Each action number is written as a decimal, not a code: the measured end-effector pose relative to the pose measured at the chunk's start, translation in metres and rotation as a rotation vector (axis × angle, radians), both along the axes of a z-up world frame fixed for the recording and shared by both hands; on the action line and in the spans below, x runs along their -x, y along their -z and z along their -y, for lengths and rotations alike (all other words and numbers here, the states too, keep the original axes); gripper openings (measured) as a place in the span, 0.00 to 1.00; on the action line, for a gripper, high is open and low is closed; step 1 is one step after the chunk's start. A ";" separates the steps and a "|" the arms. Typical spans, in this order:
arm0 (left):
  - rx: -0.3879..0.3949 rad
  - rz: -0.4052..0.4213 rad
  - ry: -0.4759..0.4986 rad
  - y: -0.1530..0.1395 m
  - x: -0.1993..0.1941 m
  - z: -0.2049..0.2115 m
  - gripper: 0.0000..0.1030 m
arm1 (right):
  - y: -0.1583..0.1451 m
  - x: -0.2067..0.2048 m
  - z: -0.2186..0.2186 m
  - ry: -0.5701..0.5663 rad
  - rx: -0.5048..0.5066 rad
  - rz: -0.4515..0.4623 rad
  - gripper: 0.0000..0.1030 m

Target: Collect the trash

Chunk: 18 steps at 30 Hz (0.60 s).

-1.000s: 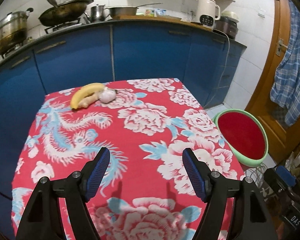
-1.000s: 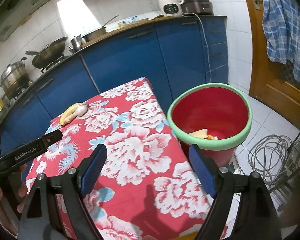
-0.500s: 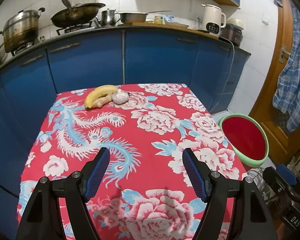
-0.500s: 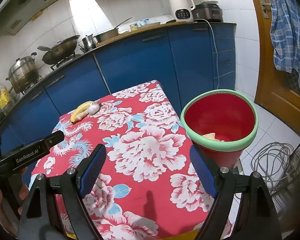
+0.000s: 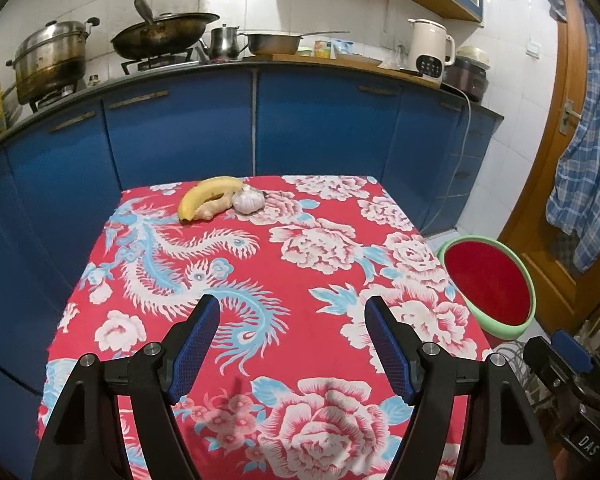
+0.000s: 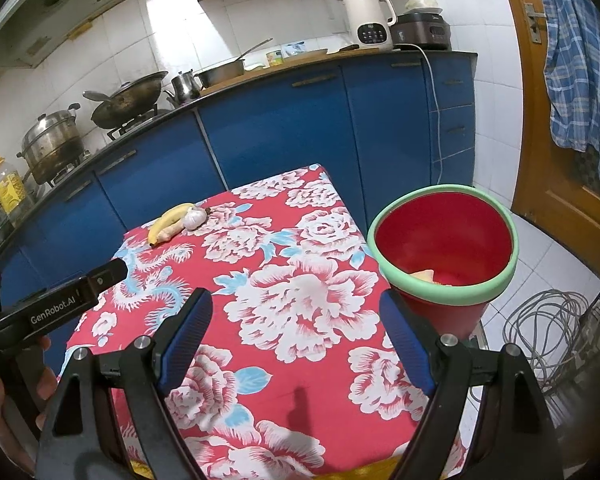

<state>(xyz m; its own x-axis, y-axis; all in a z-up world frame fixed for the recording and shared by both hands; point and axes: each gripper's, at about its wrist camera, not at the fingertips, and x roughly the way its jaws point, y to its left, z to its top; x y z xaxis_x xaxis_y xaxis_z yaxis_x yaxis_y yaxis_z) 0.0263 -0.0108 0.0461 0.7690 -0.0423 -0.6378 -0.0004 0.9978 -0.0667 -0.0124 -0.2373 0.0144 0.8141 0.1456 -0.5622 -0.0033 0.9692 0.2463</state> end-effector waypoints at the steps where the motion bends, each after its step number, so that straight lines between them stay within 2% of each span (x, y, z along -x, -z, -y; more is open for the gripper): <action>1: 0.000 0.001 -0.002 0.000 0.000 -0.001 0.74 | 0.000 0.000 0.000 0.000 0.000 0.000 0.82; 18: 0.003 0.006 -0.007 -0.003 0.002 -0.004 0.74 | -0.002 0.001 -0.003 -0.002 0.002 0.003 0.82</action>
<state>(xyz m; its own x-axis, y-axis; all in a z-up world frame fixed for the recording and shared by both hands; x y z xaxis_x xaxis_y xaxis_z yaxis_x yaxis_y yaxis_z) 0.0242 -0.0066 0.0487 0.7734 -0.0385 -0.6327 -0.0072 0.9976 -0.0695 -0.0135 -0.2338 0.0161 0.8153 0.1461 -0.5603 -0.0058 0.9697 0.2443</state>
